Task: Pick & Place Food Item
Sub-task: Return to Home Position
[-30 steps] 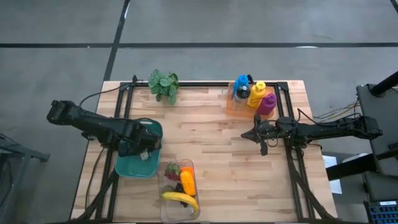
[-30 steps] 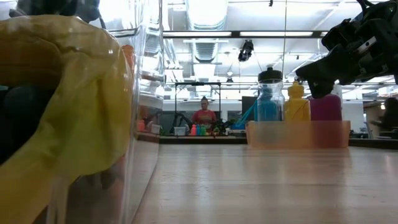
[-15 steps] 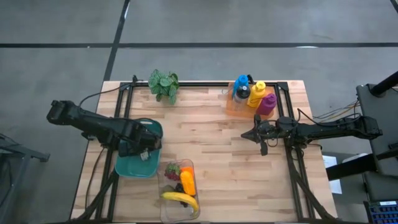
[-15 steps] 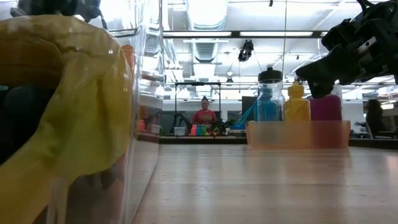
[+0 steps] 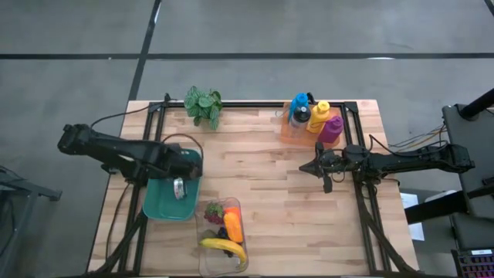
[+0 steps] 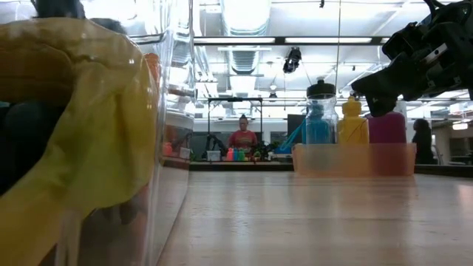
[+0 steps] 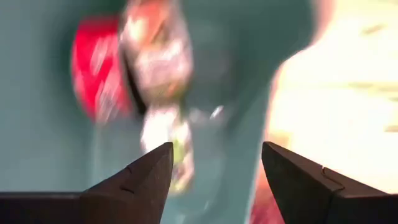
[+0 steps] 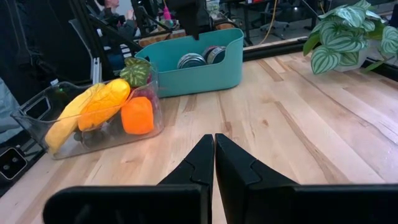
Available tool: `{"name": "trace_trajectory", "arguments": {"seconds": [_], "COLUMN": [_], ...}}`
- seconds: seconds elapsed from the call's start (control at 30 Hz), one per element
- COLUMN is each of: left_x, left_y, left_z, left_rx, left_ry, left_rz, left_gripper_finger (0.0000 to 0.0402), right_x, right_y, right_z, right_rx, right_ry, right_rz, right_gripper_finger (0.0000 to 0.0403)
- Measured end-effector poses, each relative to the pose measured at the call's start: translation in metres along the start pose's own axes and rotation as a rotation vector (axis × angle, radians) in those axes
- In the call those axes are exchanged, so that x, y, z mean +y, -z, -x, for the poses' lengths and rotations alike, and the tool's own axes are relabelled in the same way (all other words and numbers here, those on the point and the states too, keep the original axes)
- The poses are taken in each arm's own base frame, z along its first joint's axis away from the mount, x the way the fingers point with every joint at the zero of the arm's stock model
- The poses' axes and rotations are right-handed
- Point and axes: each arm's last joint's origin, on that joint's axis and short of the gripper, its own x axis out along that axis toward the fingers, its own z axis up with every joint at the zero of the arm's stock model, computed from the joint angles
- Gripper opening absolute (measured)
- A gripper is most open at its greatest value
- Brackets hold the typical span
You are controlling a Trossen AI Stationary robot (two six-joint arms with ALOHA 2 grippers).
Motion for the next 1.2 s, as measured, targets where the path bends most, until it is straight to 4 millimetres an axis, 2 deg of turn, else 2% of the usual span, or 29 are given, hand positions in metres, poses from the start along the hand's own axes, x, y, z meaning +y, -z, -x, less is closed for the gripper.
{"name": "trace_trajectory", "arguments": {"seconds": [0.17, 0.33, 0.53, 0.73, 0.97, 1.2], "left_x": [-0.016, -0.032, -0.052, -0.074, -0.098, -0.119], "left_y": [-0.006, -0.01, -0.025, -0.044, -0.068, -0.101], "left_z": [0.017, 0.026, 0.034, 0.039, 0.035, 0.017], "left_rx": [-0.238, -0.392, -0.576, -0.69, -0.756, -0.74], "left_ry": [0.173, 0.292, 0.387, 0.47, 0.536, 0.592], "left_rz": [-0.185, -0.411, -0.535, -0.63, -0.714, -0.805], "left_gripper_finger": [0.0252, 0.0252, 0.0237, 0.0209, 0.0183, 0.018], "right_x": [0.0, 0.0, 0.0, 0.0, 0.0, 0.0], "right_y": [0.0, 0.0, 0.0, 0.0, 0.0, 0.0], "right_z": [0.0, 0.0, 0.0, 0.0, 0.0, 0.0], "right_rx": [0.0, 0.0, 0.0, 0.0, -0.002, 0.0], "right_ry": [0.0, 0.0, 0.0, 0.0, -0.001, 0.0], "right_rz": [0.0, 0.0, 0.0, 0.0, 0.0, 0.0], "right_gripper_finger": [0.0012, 0.0012, 0.0012, 0.0012, 0.0012, 0.0012]}}
